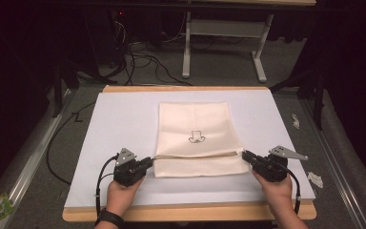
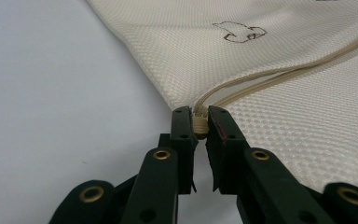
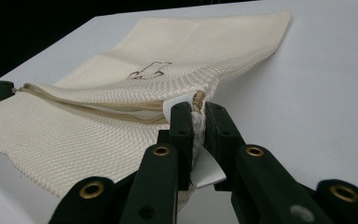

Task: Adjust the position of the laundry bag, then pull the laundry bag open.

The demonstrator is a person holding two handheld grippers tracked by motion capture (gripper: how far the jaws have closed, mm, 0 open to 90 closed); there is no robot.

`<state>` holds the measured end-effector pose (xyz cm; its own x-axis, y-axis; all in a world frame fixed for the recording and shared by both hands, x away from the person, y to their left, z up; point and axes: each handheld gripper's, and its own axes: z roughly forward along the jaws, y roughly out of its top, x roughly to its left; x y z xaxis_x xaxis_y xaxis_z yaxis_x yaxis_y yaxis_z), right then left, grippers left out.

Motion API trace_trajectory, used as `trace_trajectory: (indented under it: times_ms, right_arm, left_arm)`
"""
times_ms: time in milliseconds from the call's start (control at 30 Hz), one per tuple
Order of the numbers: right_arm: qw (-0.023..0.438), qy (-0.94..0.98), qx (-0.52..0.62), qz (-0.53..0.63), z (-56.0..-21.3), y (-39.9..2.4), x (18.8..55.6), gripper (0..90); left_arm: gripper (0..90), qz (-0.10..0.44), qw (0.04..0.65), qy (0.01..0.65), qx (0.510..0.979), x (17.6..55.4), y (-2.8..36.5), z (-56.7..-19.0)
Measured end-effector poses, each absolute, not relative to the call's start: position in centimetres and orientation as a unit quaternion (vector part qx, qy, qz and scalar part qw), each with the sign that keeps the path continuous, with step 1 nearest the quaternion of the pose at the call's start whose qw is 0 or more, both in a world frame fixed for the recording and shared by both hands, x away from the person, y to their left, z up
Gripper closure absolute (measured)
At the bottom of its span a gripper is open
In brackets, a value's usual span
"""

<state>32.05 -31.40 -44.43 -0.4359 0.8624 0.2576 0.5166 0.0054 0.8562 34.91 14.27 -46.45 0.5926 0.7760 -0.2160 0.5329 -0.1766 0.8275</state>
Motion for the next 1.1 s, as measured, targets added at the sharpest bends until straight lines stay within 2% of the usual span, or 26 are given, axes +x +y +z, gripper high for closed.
trace_trajectory:
  times_ms: [933,1067,1100]
  right_arm:
    - [0.175,0.689,0.495,0.499,-44.4,-31.36,31.96,83.6]
    - [0.176,0.692,0.495,0.496,-44.51,-31.47,31.92,81.6]
    - [0.179,0.691,0.499,0.492,-44.5,-31.5,31.81,76.8]
  left_arm:
    - [81.1,0.131,0.476,0.433,0.754,34.84,14.41,-46.45]
    - [80.8,0.125,0.469,0.432,0.76,34.83,14.28,-46.56]
    - [77.3,0.124,0.469,0.432,0.76,34.82,14.23,-46.59]
